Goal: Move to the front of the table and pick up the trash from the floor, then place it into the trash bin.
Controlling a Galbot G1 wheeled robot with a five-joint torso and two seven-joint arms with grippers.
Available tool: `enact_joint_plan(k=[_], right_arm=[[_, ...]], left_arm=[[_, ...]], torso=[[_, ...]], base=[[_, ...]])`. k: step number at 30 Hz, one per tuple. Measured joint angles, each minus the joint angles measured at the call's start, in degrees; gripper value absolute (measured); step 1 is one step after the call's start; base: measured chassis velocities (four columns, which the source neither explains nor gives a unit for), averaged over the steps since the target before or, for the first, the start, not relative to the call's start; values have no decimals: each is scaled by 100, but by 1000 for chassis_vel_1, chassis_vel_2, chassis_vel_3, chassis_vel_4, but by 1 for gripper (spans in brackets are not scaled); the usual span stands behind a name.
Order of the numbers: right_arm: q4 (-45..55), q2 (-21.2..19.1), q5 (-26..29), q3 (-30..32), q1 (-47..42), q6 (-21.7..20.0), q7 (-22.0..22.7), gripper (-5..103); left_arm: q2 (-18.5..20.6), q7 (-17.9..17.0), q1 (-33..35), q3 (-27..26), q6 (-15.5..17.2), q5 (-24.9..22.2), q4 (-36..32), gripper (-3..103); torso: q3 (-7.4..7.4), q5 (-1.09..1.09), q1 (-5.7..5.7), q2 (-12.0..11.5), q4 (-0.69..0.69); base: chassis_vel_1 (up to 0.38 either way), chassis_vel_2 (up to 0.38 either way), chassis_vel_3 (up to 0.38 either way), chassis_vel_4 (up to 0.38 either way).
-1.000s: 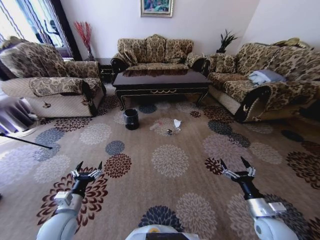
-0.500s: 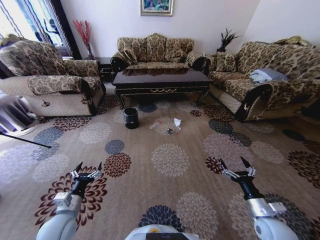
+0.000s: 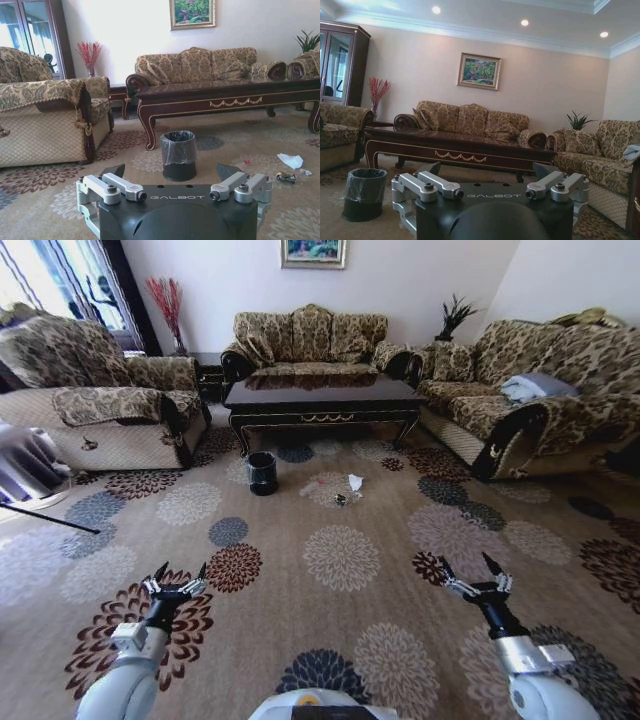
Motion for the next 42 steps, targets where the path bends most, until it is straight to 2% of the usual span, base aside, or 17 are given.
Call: enact_joint_plan(k=[15,21,42], right_arm=[[-4,-7,-20,-60,57,-23,-1,100],[-42,-3,-23,-62,57,-25,-2,100],[-134,7,-83,-80,63,-3,-7,100]], left_arm=[[12,-11,12,-33,24,-22,-1,100],[23,-60,-13,-23,166,-140,-89,100],[37,-66,3,-15,149,-37,-102,100]], torso=[[-210,0,-120,-332,0],[-313,0,-176,-490,0],[-627,0,-338,-966,0]], base=[[0,0,0,0],[0,0,0,0],[0,0,0,0]])
